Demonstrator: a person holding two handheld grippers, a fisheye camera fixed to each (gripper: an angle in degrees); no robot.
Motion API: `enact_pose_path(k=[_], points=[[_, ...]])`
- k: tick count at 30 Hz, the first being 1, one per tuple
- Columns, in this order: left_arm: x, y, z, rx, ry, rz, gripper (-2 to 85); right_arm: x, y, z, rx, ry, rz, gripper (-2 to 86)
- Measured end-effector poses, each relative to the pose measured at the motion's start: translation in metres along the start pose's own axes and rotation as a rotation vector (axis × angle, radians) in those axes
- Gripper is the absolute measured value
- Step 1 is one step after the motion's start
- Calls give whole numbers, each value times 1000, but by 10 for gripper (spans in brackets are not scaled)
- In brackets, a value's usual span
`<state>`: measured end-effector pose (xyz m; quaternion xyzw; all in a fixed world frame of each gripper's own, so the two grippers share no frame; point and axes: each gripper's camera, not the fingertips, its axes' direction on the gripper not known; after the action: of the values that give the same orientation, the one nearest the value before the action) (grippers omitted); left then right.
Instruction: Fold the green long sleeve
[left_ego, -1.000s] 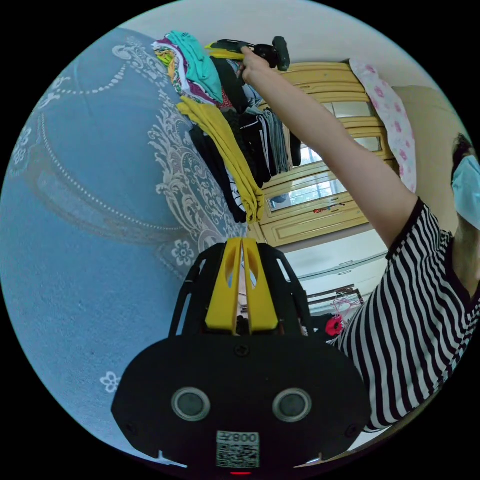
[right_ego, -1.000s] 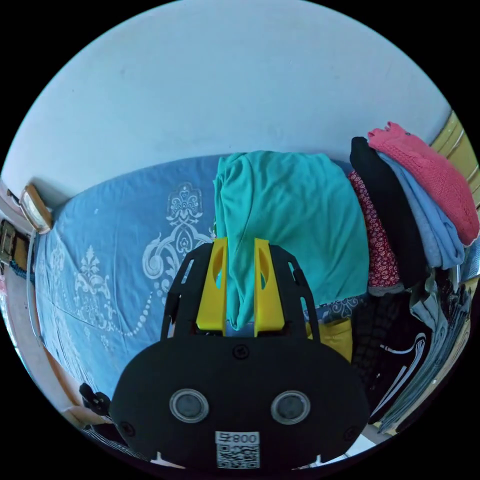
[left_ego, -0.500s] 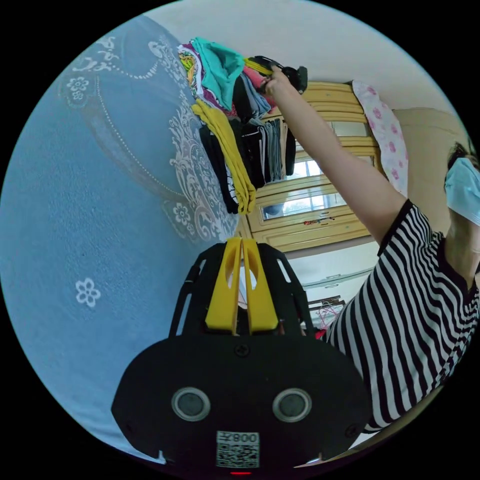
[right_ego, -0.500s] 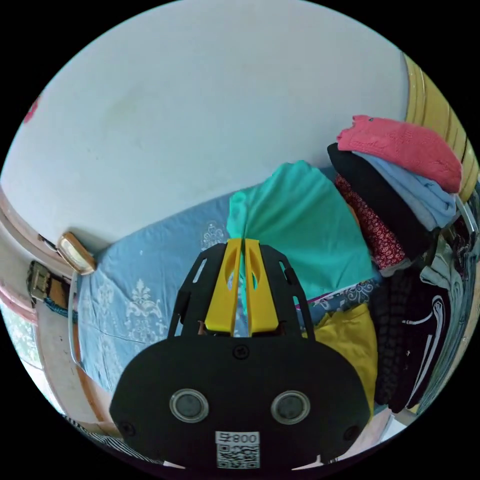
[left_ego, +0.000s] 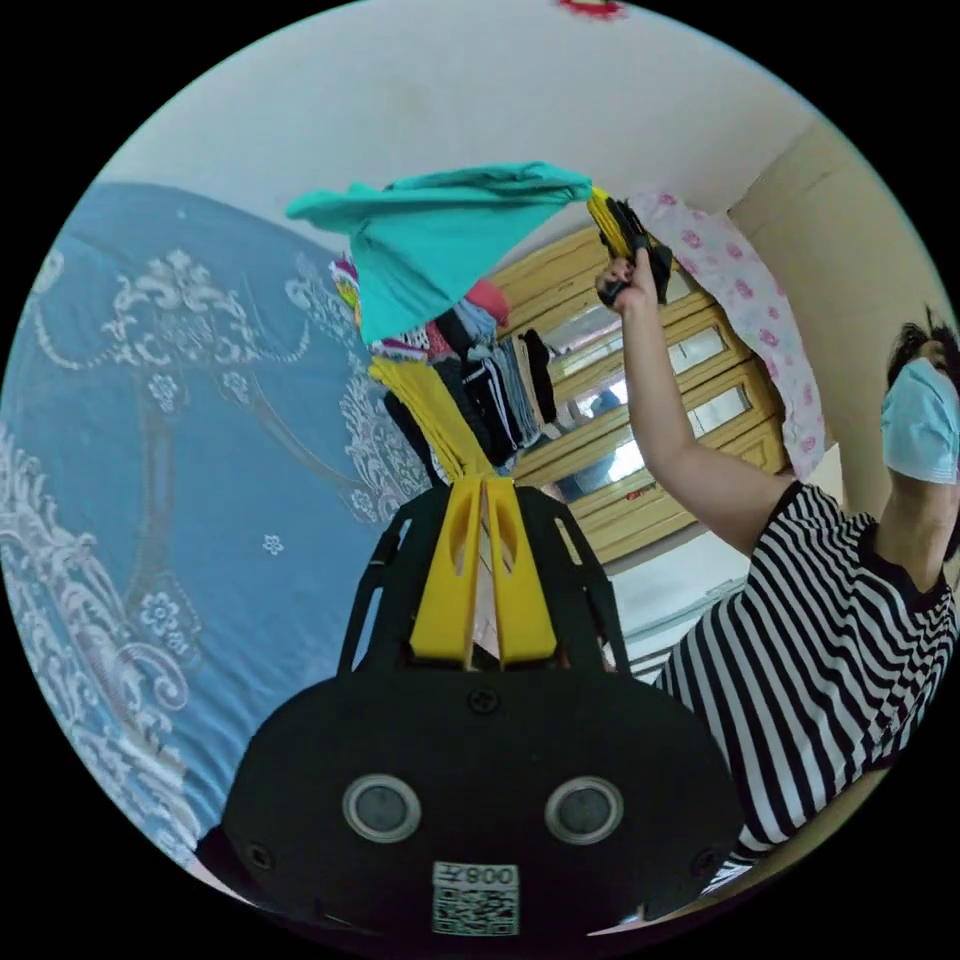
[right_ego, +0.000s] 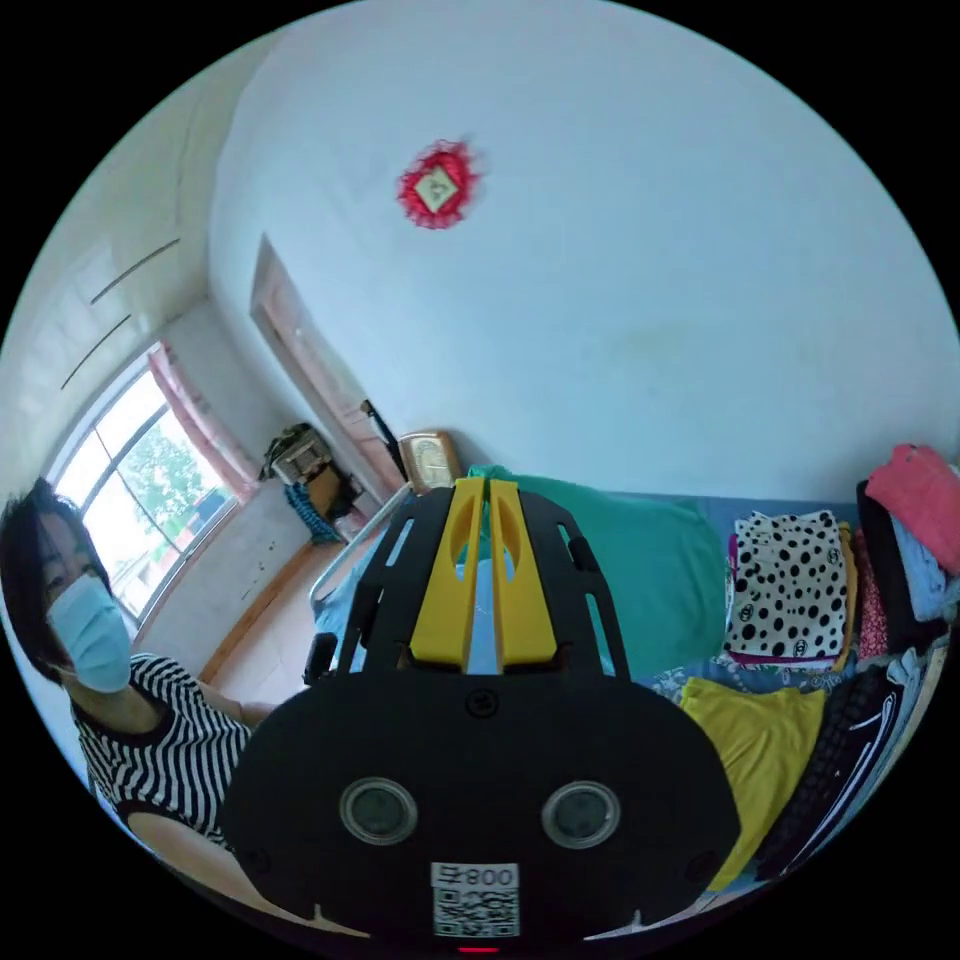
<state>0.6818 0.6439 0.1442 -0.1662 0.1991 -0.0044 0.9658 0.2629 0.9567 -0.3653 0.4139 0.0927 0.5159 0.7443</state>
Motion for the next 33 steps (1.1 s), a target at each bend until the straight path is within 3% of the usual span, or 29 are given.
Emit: enact_pose_path(k=[9,15,19,25,29,33], points=[[135,-4,-208,337,-207,114,66,-169,34,-25,-29,-275,-99,3],[184,34,-270,409,-194,36,74,-234,74,11,-114,-442,-55,3],[216,41,-278,400,-155,29,95,-278,101,40,-225,-468,-47,3],[294,-25,-241,221,-196,220,127,-330,121,43,-267,-488,-46,4],[330,-76,-212,161,-362,238,61,-355,129,22,-249,-476,-41,4],[358,-106,-219,206,-288,225,18,-366,136,-3,-228,-383,-37,6]])
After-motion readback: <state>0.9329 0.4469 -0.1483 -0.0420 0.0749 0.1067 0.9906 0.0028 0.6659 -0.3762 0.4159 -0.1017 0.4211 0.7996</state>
